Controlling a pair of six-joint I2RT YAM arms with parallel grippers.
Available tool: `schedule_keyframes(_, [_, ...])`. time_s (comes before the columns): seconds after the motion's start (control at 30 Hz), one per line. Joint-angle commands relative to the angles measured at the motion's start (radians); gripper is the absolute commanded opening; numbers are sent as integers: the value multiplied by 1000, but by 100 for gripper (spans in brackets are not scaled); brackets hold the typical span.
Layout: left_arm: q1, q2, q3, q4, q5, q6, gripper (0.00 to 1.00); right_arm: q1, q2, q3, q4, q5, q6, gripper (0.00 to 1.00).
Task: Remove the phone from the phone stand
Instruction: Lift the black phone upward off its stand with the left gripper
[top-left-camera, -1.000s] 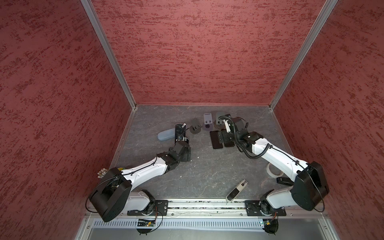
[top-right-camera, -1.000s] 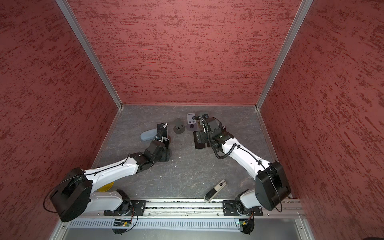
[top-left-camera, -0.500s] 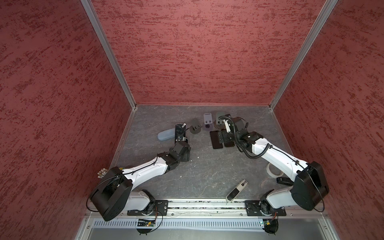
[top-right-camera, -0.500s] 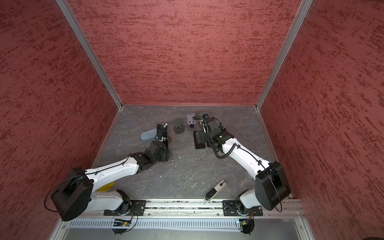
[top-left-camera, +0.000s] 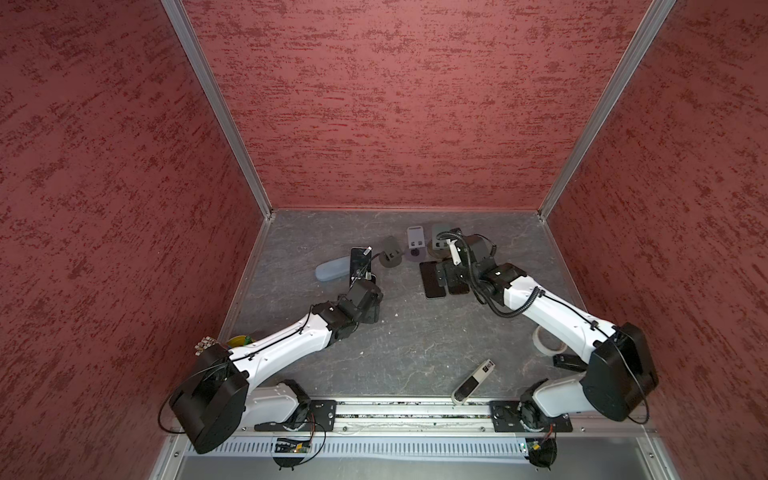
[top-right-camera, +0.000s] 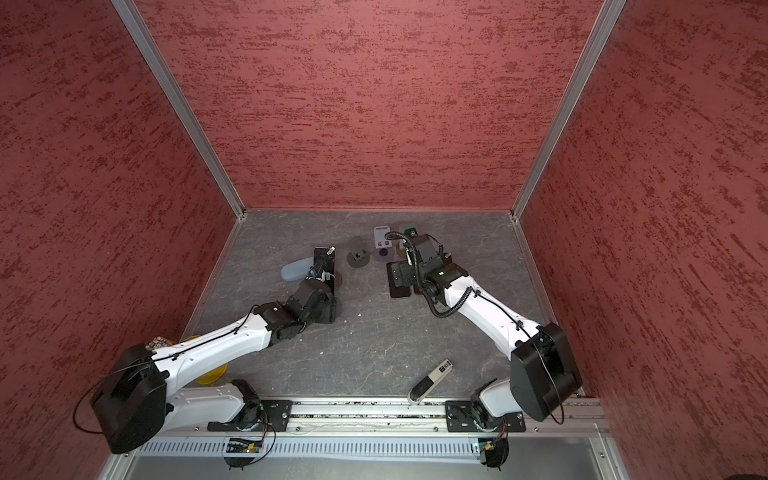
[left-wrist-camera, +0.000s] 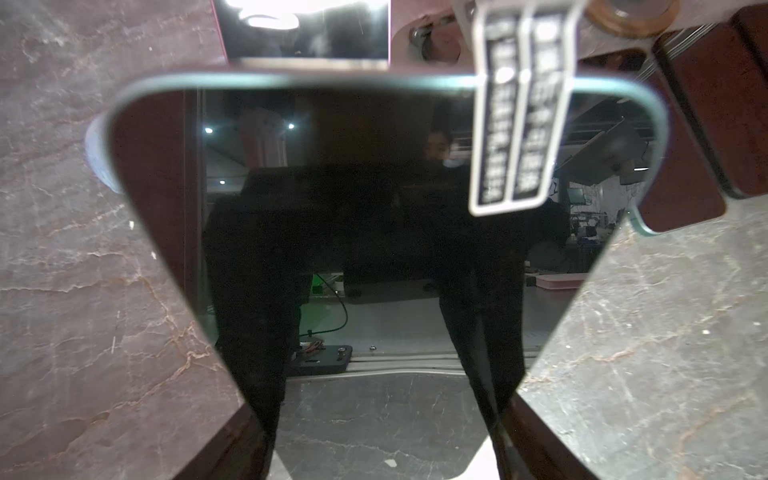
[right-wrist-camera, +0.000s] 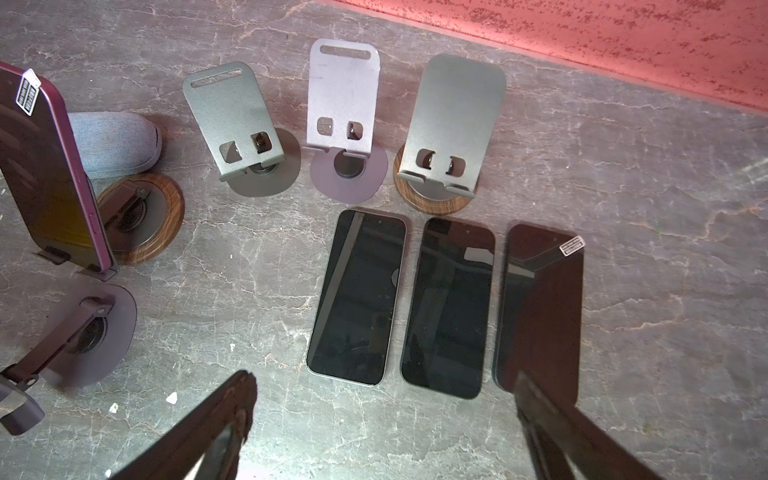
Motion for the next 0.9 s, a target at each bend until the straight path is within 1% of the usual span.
schedule_keyframes(0.0, [-16,-31,59,-35,-33,-12,66,-11,6,-10,10,26,10,99])
schedule_keyframes(0.17, [-43,-30,117,-103,-47,-38,66,-12,6,-21,21,41,4,99])
schedule_keyframes(0.4, [-95,-4,182,-145,-49,-66,66,-20,-1,-41,36,54,10,99])
schedule_keyframes(0.87, [-174,191,362,-186,-5,-70,67,-59,-63,-136,101,89,19,99])
